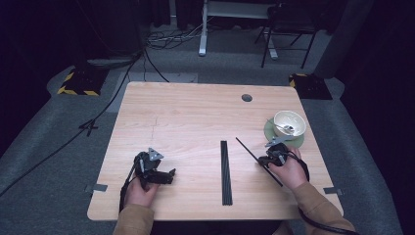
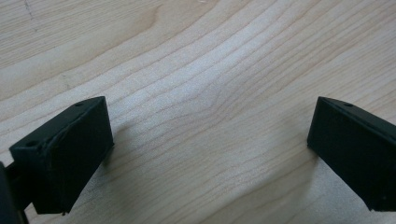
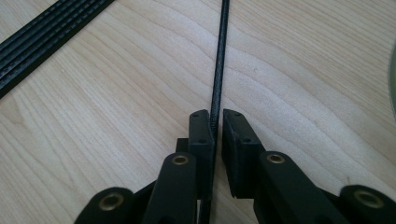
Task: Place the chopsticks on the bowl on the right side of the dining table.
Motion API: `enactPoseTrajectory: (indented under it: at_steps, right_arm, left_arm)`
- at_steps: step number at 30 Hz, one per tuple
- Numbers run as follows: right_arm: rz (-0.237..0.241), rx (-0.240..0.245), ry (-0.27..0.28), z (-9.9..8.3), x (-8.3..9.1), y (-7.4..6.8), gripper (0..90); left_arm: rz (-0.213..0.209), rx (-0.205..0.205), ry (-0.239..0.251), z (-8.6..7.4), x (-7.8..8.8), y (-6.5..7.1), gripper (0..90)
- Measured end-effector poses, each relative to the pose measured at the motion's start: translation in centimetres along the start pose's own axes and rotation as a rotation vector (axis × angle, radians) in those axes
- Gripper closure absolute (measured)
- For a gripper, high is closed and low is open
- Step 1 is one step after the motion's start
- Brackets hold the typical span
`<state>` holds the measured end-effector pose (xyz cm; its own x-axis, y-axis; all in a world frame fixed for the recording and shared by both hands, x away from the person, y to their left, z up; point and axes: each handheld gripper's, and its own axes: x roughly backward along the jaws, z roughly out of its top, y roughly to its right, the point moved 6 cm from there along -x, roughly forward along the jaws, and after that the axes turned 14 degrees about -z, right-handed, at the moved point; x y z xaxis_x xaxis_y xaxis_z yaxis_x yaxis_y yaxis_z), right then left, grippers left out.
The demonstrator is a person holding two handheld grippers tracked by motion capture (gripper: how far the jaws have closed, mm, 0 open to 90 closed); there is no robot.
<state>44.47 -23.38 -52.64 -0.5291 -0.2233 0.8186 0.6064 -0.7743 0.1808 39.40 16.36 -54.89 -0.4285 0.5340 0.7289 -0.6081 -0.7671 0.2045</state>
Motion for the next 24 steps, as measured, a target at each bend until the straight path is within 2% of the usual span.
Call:
enactPoseTrajectory:
  at_steps: [10,15,19,21,24]
  right_arm:
    - [0.005,-0.018,-0.012,0.2,-0.2,0.4,85.9]
    - [0.043,-0.064,-0.004,0.0,-0.2,0.5,86.1]
    - [0.038,-0.05,-0.009,-0.2,-0.1,1.1,86.4]
    - [0.044,-0.073,-0.007,-0.3,0.3,1.4,86.4]
    - [0.049,-0.065,0.012,-0.3,1.0,1.7,86.4]
  left_arm:
    - [0.001,-0.001,0.0,0.0,0.0,0.0,0.4]
    - [0.001,-0.001,0.0,0.0,0.0,0.0,0.4]
    - [-0.001,0.0,0.0,0.0,0.0,0.0,0.4]
    - [0.0,0.0,0.0,0.0,0.0,0.0,0.4]
    - [0.001,-0.002,0.001,0.0,0.0,0.0,0.4]
